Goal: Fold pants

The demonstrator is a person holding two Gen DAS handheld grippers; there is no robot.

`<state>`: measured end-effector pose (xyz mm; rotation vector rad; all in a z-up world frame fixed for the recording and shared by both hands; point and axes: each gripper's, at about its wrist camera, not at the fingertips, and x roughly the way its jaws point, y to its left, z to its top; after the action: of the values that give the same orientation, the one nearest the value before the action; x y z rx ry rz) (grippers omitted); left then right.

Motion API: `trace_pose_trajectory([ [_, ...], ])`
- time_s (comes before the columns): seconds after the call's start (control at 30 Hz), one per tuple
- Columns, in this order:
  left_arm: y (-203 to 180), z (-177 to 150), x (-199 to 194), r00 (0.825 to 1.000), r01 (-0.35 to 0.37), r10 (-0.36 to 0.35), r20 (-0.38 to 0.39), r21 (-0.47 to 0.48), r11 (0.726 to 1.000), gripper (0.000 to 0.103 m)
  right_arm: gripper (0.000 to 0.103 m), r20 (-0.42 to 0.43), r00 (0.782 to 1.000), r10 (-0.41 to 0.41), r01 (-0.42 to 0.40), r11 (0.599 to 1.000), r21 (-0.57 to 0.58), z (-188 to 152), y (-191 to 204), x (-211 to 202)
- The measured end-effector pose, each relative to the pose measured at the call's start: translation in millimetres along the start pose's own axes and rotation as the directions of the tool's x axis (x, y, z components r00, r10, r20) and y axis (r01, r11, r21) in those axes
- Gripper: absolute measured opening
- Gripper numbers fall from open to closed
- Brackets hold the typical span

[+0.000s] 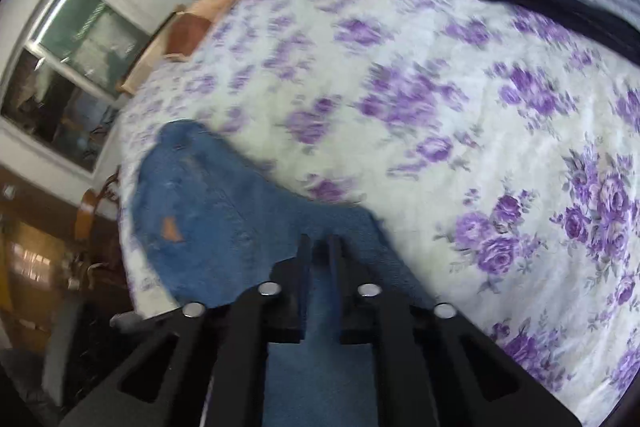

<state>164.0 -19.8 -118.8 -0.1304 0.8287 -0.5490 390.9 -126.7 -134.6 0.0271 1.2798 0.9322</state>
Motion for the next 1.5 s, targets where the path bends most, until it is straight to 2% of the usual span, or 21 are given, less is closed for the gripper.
trace_pose_trajectory([
  [0.07,0,0,0,1.000,-0.008,0.008,0.000,0.000,1.000,0.088,0.000,0.019,0.998,0.054,-0.054,0.997,0.047,4,-11,-5],
  [0.2,0,0,-2,1.000,-0.009,0.009,0.004,-0.003,1.000,0.088,0.002,0.166,0.986,0.026,-0.038,0.997,0.069,3,-8,-38],
  [0.3,1,0,-2,1.000,-0.007,0.007,0.005,-0.010,1.000,0.088,0.005,0.151,0.988,0.034,-0.038,0.999,0.024,-9,7,-45],
  [0.37,0,0,-2,1.000,-0.010,0.010,0.004,-0.006,1.000,0.089,0.005,0.094,0.995,0.026,-0.027,1.000,0.011,-14,14,-31],
  [0.47,-2,0,-1,1.000,-0.014,0.014,0.002,0.000,1.000,0.089,0.000,0.075,0.996,-0.054,0.050,0.997,0.057,-4,2,-3],
  [0.57,-1,0,-1,1.000,-0.017,0.017,0.000,-0.006,1.000,0.089,0.000,0.121,0.993,-0.002,-0.012,0.993,0.118,-6,-9,-7],
  [0.63,-3,0,-1,1.000,-0.027,0.027,-0.001,-0.005,1.000,0.089,0.001,0.248,0.964,-0.099,0.074,0.991,0.110,-16,0,-36],
  [0.67,-4,1,-1,0.999,-0.035,0.035,-0.003,-0.005,0.999,0.089,0.009,0.318,0.934,-0.165,0.135,0.984,0.114,-25,4,-57],
  [0.73,-5,3,-2,0.998,-0.055,0.055,-0.011,-0.005,0.998,0.089,0.035,0.414,0.887,-0.205,0.153,0.976,0.157,-47,2,-97],
  [0.77,-5,4,-3,0.998,-0.060,0.060,-0.010,-0.008,0.998,0.089,0.061,0.457,0.864,-0.211,0.140,0.973,0.185,-63,-1,-117],
  [0.8,-5,5,-5,0.998,-0.068,0.068,-0.008,-0.015,0.998,0.089,0.067,0.508,0.829,-0.236,0.143,0.966,0.217,-85,-3,-140],
  [0.83,-3,7,-9,0.997,-0.075,0.075,0.001,-0.028,0.997,0.089,0.067,0.536,0.801,-0.268,0.154,0.957,0.247,-106,-6,-156],
  [0.87,-1,9,-13,0.997,-0.080,0.081,0.016,-0.045,0.996,0.090,0.067,0.553,0.784,-0.283,0.151,0.950,0.272,-124,-12,-170],
  [0.93,6,13,-24,0.995,-0.077,0.082,0.049,-0.086,0.993,0.092,0.070,0.597,0.745,-0.298,0.092,0.932,0.351,-178,-27,-199],
  [1.03,20,15,-39,0.992,-0.076,0.091,0.091,-0.156,0.985,0.094,0.073,0.630,0.694,-0.350,-0.003,0.873,0.487,-264,-53,-226],
  [1.13,34,13,-42,0.987,-0.115,0.135,0.091,-0.204,0.972,0.095,0.074,0.626,0.655,-0.423,-0.110,0.767,0.633,-341,-85,-239],
  [1.23,34,7,-37,0.980,-0.153,0.173,0.098,-0.185,0.971,0.095,0.075,0.634,0.647,-0.425,-0.260,0.659,0.706,-391,-119,-230],
  [1.3,22,1,-31,0.965,-0.228,0.242,0.102,-0.131,0.965,0.096,0.075,0.662,0.637,-0.395,-0.326,0.640,0.696,-399,-131,-224],
  [1.4,7,-6,-19,0.933,-0.342,0.345,0.098,-0.050,0.938,0.097,0.075,0.675,0.616,-0.406,-0.333,0.642,0.690,-389,-139,-219],
  [1.43,4,-5,-18,0.927,-0.361,0.363,0.091,-0.038,0.932,0.097,0.074,0.670,0.617,-0.413,-0.319,0.646,0.693,-382,-142,-218],
  [1.5,4,-2,-19,0.928,-0.362,0.365,0.078,-0.050,0.931,0.097,0.074,0.652,0.611,-0.449,-0.320,0.613,0.722,-375,-153,-214],
])
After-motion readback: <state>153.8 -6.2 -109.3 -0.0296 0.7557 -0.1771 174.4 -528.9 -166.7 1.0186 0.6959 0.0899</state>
